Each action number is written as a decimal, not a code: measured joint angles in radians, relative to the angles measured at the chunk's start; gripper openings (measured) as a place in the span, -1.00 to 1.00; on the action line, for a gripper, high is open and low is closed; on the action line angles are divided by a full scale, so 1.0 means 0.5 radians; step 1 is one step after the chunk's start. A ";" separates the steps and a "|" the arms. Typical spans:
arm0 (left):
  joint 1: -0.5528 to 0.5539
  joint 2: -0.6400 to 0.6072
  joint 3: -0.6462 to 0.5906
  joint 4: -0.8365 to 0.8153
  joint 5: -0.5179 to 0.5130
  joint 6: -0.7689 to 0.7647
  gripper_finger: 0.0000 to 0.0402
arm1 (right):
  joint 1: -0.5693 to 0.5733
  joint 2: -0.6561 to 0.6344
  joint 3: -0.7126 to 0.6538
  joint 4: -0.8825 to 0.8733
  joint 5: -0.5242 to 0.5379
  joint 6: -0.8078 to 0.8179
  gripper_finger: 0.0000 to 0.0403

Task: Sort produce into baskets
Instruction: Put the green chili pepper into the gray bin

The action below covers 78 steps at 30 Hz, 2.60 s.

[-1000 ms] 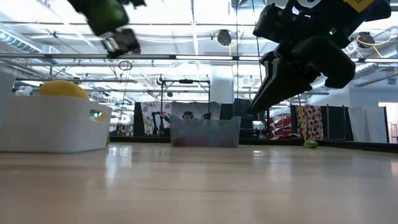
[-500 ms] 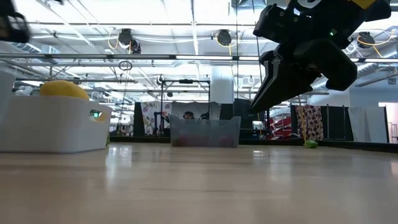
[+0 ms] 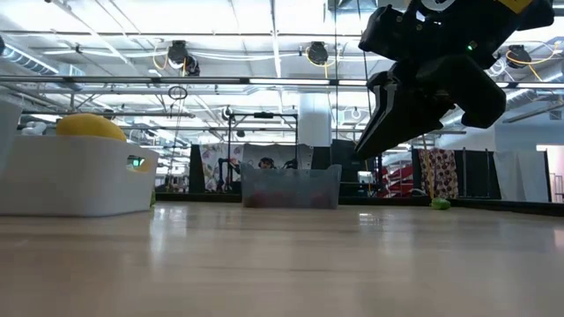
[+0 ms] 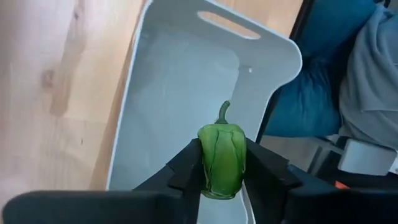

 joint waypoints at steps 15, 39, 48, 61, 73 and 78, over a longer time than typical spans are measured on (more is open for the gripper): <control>0.154 0.000 0.000 0.049 -0.101 0.229 0.08 | -0.001 0.000 0.000 -0.009 0.000 0.000 -0.73; 1.913 -0.001 0.000 -0.038 -0.385 2.485 0.08 | -0.082 0.000 -0.005 -0.087 0.002 0.033 -0.73; 2.319 0.015 -0.203 -0.087 -0.460 3.026 0.08 | -0.178 0.002 -0.191 0.098 -0.001 0.068 -0.73; 2.435 0.216 -0.282 0.040 -0.444 3.396 0.08 | -0.302 0.002 -0.298 0.134 -0.001 0.077 -0.73; 2.453 0.440 -0.282 0.061 -0.466 3.799 0.08 | -0.419 0.002 -0.479 0.411 -0.002 0.026 -0.73; 2.453 0.505 -0.282 0.066 -0.539 3.918 0.08 | -0.434 0.001 -0.484 0.445 -0.006 0.015 -0.73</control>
